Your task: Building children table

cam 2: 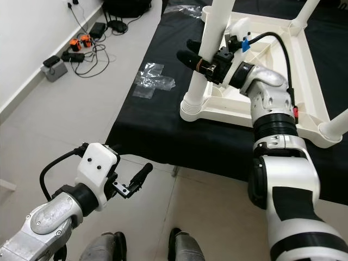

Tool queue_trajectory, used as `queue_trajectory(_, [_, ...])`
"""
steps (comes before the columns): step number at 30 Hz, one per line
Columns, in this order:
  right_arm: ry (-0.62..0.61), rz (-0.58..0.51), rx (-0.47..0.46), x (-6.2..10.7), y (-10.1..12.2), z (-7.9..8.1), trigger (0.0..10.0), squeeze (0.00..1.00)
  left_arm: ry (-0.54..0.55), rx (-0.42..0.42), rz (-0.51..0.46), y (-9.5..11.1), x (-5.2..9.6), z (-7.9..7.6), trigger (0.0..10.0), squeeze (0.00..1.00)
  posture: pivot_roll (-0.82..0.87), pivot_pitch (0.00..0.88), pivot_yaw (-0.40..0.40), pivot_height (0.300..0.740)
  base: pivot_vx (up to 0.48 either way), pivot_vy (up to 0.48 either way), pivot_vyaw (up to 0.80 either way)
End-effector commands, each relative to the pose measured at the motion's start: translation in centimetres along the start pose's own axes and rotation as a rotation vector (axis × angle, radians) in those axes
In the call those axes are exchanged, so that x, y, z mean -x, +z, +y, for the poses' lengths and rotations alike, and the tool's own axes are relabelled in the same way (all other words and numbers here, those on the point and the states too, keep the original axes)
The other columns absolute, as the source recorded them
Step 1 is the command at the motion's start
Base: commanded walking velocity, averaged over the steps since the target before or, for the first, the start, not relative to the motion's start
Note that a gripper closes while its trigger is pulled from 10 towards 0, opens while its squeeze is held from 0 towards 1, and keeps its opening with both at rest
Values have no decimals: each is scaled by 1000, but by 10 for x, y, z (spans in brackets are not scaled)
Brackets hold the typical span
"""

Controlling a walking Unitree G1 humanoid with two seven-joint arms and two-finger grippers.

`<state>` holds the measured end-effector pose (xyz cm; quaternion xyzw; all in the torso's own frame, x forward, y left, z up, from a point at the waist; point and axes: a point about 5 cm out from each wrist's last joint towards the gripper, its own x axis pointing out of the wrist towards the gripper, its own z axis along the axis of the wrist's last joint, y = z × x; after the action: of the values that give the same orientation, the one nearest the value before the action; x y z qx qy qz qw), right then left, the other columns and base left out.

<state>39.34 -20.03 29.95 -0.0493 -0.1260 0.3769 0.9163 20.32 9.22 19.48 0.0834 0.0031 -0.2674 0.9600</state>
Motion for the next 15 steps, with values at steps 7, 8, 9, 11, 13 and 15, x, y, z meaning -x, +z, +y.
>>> queue_trajectory(7, [-138,70,-25,2,-28,5,10000,0,28,-26,13,-4,-3,11,10000,0,97,259,-36,740,0,0,0])
queue_trajectory(8, [-138,65,-24,0,-28,7,10000,0,32,-29,12,-4,-3,13,10000,0,97,259,-36,740,0,0,0])
queue_trajectory(9, [-140,64,-19,-4,-28,11,10000,0,37,-31,10,-3,-4,14,10000,0,97,259,-36,740,0,0,0])
queue_trajectory(11, [-140,64,-19,-4,-28,11,10000,0,37,-31,10,-3,-4,14,10000,0,97,259,-36,740,0,0,0])
queue_trajectory(13, [-158,91,-12,-13,-33,20,10000,0,42,-31,5,-2,-5,13,10000,0,91,254,-39,740,0,0,0])
queue_trajectory(15, [-192,108,-20,-17,-36,23,10000,0,45,-30,4,-2,-6,13,10000,0,89,253,-40,740,0,0,0])
